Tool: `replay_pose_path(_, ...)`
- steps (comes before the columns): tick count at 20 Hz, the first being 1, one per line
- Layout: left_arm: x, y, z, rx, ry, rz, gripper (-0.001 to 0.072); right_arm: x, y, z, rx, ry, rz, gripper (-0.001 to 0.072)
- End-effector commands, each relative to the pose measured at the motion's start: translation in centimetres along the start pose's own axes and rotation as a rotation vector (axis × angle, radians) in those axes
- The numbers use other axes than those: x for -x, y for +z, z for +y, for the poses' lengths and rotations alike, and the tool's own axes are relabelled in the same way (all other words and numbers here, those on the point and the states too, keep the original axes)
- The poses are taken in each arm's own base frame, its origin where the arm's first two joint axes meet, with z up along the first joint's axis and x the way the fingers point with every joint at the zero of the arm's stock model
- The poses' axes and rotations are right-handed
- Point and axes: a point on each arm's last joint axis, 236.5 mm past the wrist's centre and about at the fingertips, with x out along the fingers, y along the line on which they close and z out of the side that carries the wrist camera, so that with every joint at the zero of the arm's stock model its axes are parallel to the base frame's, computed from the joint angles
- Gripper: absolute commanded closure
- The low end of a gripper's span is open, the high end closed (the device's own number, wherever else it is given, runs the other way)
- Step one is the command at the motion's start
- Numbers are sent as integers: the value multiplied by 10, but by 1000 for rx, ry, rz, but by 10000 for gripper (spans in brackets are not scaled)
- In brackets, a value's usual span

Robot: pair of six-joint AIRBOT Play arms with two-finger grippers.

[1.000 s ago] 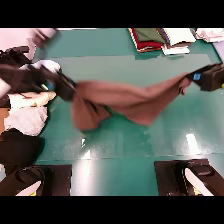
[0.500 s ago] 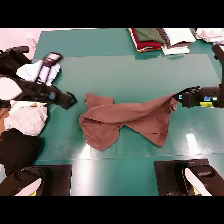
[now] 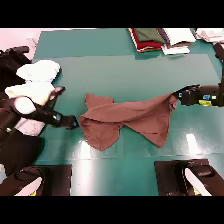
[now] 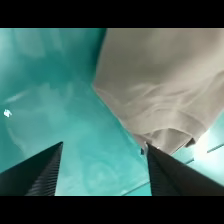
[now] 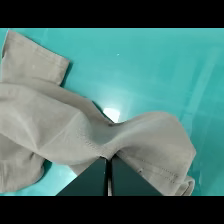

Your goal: Fold the shirts.

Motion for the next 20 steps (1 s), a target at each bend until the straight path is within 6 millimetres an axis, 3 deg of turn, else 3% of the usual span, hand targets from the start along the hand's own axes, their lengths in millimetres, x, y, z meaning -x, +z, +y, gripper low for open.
replay_pose_path(1, -37, -16, -9, 63, -50, -23, 105, 0, 4, 0, 0, -1, -16, 695)
replay_pose_path(6, -53, 6, -33, 61, -104, -136, 105, 0, 4, 1, -3, 6, -16, 695)
replay_pose_path(9, -63, 4, -34, 49, -93, -120, 107, 0, 4, 1, -9, 6, -16, 695)
replay_pose_path(10, -62, 6, -31, 43, -82, -124, 210, 1, 4, 1, -9, 6, -17, 695)
replay_pose_path(11, -57, 9, -27, 34, -69, -122, 557, 2, 6, 2, -5, 4, -24, 695)
replay_pose_path(12, -50, 14, -19, 20, -44, -118, 675, 6, 12, 2, 2, -1, -43, 695)
replay_pose_path(13, -38, 22, -11, 7, -16, -113, 682, 14, 23, 3, 17, -12, -77, 695)
replay_pose_path(15, 6, 50, 11, -32, 76, -130, 682, 38, 52, 6, 57, -40, -175, 695)
replay_pose_path(17, 77, 93, 31, -75, 198, -231, 682, 69, 81, 15, 99, -59, -276, 695)
replay_pose_path(18, 126, 117, 34, -107, 262, -336, 682, 85, 92, 18, 122, -75, -308, 695)
replay_pose_path(20, 232, 151, 17, -186, 357, -591, 682, 117, 112, 29, 161, -92, -357, 695)
